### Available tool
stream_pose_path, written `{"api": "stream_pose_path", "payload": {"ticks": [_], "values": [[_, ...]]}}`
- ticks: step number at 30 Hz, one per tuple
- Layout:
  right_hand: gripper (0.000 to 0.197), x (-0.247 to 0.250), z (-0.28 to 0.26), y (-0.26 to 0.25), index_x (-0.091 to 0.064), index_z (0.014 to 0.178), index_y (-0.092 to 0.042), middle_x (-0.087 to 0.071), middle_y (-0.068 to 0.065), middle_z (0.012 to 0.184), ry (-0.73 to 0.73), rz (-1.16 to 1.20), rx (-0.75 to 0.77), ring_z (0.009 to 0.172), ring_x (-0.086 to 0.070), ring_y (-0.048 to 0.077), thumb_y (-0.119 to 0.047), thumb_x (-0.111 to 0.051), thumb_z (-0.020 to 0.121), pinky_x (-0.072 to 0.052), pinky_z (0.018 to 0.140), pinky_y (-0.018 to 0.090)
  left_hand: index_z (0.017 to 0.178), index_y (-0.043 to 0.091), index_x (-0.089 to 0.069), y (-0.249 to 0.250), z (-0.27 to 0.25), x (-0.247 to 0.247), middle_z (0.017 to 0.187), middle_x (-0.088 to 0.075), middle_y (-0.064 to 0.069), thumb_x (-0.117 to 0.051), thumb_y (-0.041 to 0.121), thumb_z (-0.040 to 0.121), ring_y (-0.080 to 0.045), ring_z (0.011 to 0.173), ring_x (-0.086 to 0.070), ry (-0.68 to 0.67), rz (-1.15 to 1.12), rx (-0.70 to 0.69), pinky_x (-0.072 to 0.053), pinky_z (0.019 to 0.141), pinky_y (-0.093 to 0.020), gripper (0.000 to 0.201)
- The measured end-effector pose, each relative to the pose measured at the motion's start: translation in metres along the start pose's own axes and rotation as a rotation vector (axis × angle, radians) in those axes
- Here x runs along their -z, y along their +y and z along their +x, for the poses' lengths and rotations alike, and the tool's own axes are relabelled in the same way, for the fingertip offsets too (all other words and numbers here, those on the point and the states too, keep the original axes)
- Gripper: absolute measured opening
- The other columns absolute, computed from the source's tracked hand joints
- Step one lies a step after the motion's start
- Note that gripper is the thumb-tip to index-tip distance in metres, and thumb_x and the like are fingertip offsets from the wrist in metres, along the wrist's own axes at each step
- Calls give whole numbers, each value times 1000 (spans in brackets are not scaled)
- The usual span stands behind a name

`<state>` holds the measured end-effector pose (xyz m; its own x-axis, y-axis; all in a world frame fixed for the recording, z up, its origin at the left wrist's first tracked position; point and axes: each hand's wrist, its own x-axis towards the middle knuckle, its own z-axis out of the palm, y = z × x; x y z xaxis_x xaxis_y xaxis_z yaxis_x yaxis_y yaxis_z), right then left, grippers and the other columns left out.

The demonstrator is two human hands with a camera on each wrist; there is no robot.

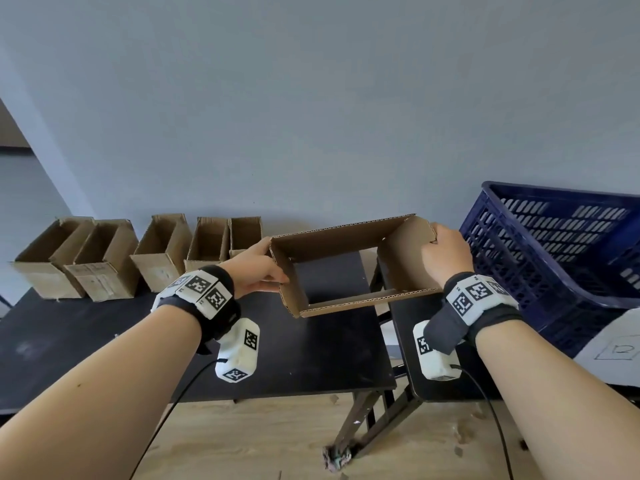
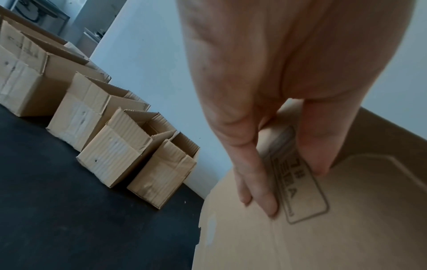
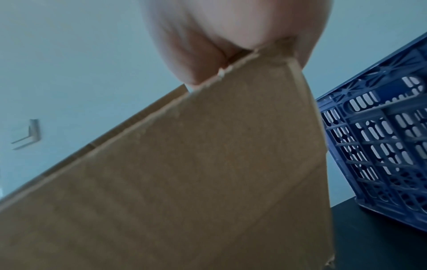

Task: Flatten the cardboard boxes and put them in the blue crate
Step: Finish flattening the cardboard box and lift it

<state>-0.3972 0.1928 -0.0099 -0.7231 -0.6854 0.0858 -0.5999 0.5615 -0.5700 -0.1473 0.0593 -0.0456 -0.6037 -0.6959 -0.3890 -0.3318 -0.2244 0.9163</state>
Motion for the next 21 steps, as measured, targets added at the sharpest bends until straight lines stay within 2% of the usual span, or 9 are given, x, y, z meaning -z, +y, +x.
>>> {"api": "stream_pose_path", "payload": {"ticks": [2, 3, 4, 6, 10, 14, 16, 19, 21], "values": [[42, -1, 1, 0, -55, 122, -12, -58, 18, 116, 28, 40, -3, 104, -51, 37, 2, -38, 86, -38, 79, 35, 136, 25, -40, 1, -2, 4, 120, -56, -10, -51, -19, 83, -25, 108, -58, -31, 8, -14, -55, 80, -33, 70], [36, -3, 2, 0, -57, 109, -12, -58, 17, 105, 44, 76, 1, 94, -50, 35, 3, -38, 84, -38, 76, 35, 136, 27, -41, 1, -2, 5, 119, -57, -10, -52, -18, 83, -23, 108, -59, -43, 13, -16, -56, 79, -32, 71], [30, -4, 2, 0, -55, 97, -13, -56, 14, 96, 57, 105, 6, 87, -48, 33, 4, -37, 82, -37, 72, 34, 136, 28, -41, 1, -3, 7, 117, -58, -9, -54, -18, 83, -22, 104, -60, -51, 19, -13, -57, 78, -31, 72], [27, -7, 3, 0, -50, 89, -16, -53, 9, 88, 58, 128, 15, 81, -47, 31, 5, -37, 80, -35, 69, 33, 133, 27, -43, 0, -4, 12, 109, -60, -12, -55, -20, 81, -22, 95, -65, -79, 31, 22, -59, 76, -32, 71], [37, -9, 0, -1, -58, 102, -16, -56, 3, 91, 64, 178, 63, 84, -49, 27, 6, -38, 80, -37, 72, 32, 129, 17, -47, 5, -4, 19, 105, -62, -19, -47, -21, 81, -32, 95, -65, -141, 49, 155, -55, 86, -43, 61], [43, -10, -2, -5, -59, 113, -14, -57, 2, 96, 50, 184, 104, 87, -49, 23, 7, -40, 81, -36, 76, 28, 130, 10, -47, 11, -3, 15, 112, -57, -21, -39, -2, 89, -34, 92, -63, 3, -78, 214, -56, 73, -46, 44], [44, -12, -5, -4, -60, 116, -14, -57, 1, 98, 7, 155, 131, 91, -50, 21, 8, -42, 81, -36, 79, 26, 129, 10, -46, 11, -2, 8, 111, -53, -19, -43, 12, 92, -35, 93, -59, 67, -72, 261, -56, 69, -48, 37], [45, -21, -6, 4, -62, 113, -21, -64, 0, 111, -140, 62, 160, 107, -56, 21, 6, -46, 81, -41, 86, 28, 127, 15, -47, 2, 8, 3, 115, -52, -13, -56, 44, 91, -32, 103, -58, 66, 218, 298, -55, 84, -48, 48], [51, -26, -5, 11, -61, 117, -26, -63, -1, 121, -235, 48, 157, 118, -54, 20, 7, -48, 80, -43, 96, 33, 131, 15, -46, -4, 13, 3, 121, -50, -10, -58, 49, 88, -29, 108, -55, 53, 362, 299, -53, 91, -44, 56]]}}
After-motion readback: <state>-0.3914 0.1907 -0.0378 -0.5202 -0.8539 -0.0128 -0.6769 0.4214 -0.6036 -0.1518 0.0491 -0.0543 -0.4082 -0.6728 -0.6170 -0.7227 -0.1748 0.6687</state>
